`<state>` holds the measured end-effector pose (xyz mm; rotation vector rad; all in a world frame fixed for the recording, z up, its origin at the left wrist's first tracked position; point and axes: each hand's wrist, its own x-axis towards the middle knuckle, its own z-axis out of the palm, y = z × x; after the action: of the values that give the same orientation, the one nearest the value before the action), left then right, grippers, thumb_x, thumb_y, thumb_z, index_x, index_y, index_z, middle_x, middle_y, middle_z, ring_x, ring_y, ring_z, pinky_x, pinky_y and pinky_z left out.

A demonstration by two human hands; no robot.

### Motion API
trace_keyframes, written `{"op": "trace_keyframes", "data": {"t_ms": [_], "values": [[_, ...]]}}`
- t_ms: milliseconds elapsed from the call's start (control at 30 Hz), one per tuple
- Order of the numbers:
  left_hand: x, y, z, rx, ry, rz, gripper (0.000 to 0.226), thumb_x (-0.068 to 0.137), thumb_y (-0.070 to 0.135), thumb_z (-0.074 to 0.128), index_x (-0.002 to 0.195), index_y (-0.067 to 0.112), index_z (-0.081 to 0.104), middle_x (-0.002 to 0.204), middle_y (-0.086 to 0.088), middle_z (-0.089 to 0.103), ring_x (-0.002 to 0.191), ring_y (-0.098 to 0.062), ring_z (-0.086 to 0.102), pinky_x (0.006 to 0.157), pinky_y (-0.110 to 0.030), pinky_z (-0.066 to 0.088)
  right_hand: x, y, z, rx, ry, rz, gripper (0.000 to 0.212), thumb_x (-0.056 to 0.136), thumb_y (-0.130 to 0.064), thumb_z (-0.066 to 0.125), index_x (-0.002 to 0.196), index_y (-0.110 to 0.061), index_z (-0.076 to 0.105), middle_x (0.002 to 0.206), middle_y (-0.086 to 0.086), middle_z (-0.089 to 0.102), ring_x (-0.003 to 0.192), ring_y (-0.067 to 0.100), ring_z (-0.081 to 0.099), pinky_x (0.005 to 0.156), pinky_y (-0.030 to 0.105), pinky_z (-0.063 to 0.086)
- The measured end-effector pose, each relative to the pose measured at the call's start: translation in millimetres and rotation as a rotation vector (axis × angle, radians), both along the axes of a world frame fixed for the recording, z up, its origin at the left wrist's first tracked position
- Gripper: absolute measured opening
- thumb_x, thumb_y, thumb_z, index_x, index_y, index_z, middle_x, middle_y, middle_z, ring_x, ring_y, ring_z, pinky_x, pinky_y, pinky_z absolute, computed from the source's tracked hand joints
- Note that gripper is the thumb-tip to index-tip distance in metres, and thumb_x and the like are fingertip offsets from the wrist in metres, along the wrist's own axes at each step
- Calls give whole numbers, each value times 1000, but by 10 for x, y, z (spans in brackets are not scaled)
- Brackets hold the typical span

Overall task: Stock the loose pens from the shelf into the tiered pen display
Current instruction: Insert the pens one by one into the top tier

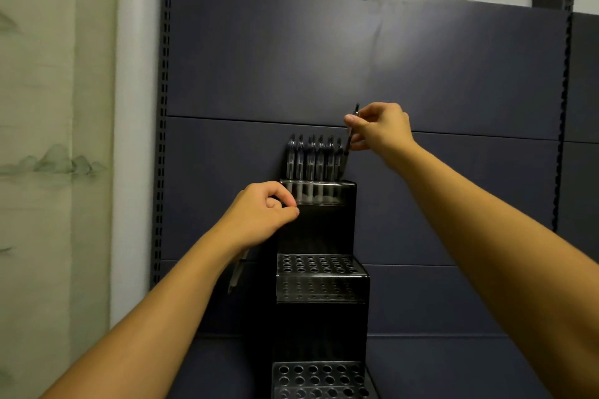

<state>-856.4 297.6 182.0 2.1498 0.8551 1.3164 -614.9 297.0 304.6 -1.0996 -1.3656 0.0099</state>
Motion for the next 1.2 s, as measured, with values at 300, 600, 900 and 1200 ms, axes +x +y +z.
{"op": "trace_keyframes", "data": {"t_ms": [300, 600, 900, 1200], "values": [[-40, 18, -71, -19, 10, 28, 4, 91, 15, 71, 89, 16, 68, 48, 8, 42, 43, -6, 36, 58, -24, 42, 47, 153, 32, -70, 0, -19, 31, 92, -23, 75, 107, 3, 68, 90, 23, 72, 68, 29, 74, 60, 36, 63], [-86, 48, -80, -7, 6, 57, 5, 91, 14, 70, 87, 16, 68, 45, 11, 40, 42, -4, 34, 60, -24, 42, 3, 57, 68, -97, -84, -32, 23, 91, -22, 76, 93, -1, 69, 82, 18, 70, 64, 24, 71, 56, 29, 61], [-75, 8, -56, 13, -20, 55, 7, 91, 13, 70, 86, 17, 68, 46, 11, 40, 42, -4, 35, 54, -20, 40, -56, 154, -153, -241, -139, -92, 31, 90, -27, 75, 98, 2, 70, 86, 20, 73, 76, 28, 75, 63, 32, 63], [-136, 43, -121, -71, -51, 64, 5, 92, 13, 69, 88, 16, 67, 46, 13, 39, 40, -2, 35, 46, -17, 33, -119, 145, -92, -369, -261, -194, 39, 88, -31, 76, 91, 8, 71, 83, 21, 75, 74, 29, 76, 72, 38, 65]]}}
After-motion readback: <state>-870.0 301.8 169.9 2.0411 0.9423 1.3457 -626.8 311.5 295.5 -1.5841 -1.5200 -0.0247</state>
